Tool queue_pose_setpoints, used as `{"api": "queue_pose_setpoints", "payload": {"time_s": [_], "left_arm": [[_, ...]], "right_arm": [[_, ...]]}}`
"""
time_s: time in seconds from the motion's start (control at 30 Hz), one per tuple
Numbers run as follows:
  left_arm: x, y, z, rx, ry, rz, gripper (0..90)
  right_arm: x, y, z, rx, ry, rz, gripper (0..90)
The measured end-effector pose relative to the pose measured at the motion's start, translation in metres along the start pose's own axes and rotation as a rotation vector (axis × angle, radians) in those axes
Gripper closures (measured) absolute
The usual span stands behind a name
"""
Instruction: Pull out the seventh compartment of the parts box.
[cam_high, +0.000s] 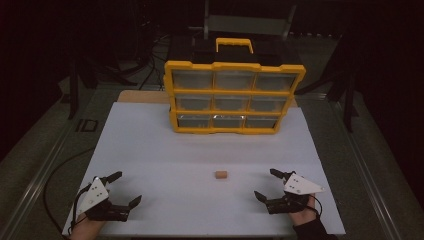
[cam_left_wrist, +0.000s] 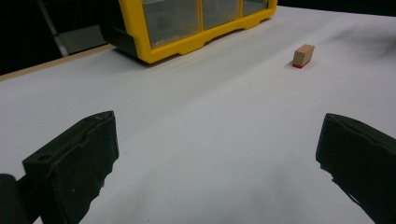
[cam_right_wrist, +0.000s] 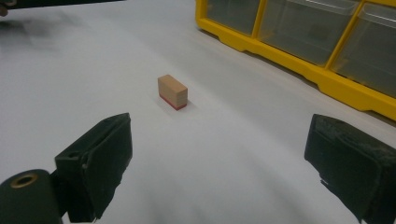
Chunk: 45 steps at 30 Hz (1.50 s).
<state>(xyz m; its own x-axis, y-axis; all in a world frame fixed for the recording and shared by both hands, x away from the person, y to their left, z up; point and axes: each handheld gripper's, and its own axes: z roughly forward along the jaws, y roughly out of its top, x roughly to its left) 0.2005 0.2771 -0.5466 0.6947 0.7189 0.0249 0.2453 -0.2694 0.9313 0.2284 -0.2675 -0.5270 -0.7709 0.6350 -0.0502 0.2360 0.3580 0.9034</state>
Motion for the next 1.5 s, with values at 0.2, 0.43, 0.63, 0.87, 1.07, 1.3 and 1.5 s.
{"api": "queue_pose_setpoints", "payload": {"time_s": [0.2, 0.43, 0.63, 0.87, 1.07, 1.3, 1.5], "left_arm": [[-0.001, 0.0, 0.0, -0.004, -0.001, 0.008, 0.0], [0.001, -0.001, -0.001, -0.015, -0.002, 0.0, 0.0], [0.001, -0.001, 0.0, -0.015, -0.009, 0.002, 0.0], [0.0, 0.001, -0.001, -0.033, -0.015, -0.001, 0.0], [0.0, 0.003, -0.001, -0.044, -0.018, -0.003, 0.0], [0.001, 0.01, -0.002, -0.045, -0.02, 0.01, 0.0], [0.001, 0.024, -0.002, -0.035, -0.031, 0.03, 0.0]], "right_arm": [[0.001, -0.001, 0.0, -0.006, -0.012, -0.02, 8.0], [0.002, -0.001, 0.002, 0.004, -0.029, -0.031, 8.0], [0.001, 0.0, 0.0, -0.02, -0.036, -0.031, 8.1], [0.002, 0.001, 0.001, -0.011, -0.028, -0.025, 8.0], [0.004, 0.002, -0.001, -0.02, -0.028, -0.035, 8.1], [0.005, 0.003, -0.001, -0.021, -0.03, -0.043, 8.1], [0.006, 0.004, -0.001, -0.021, -0.031, -0.051, 8.1]]}}
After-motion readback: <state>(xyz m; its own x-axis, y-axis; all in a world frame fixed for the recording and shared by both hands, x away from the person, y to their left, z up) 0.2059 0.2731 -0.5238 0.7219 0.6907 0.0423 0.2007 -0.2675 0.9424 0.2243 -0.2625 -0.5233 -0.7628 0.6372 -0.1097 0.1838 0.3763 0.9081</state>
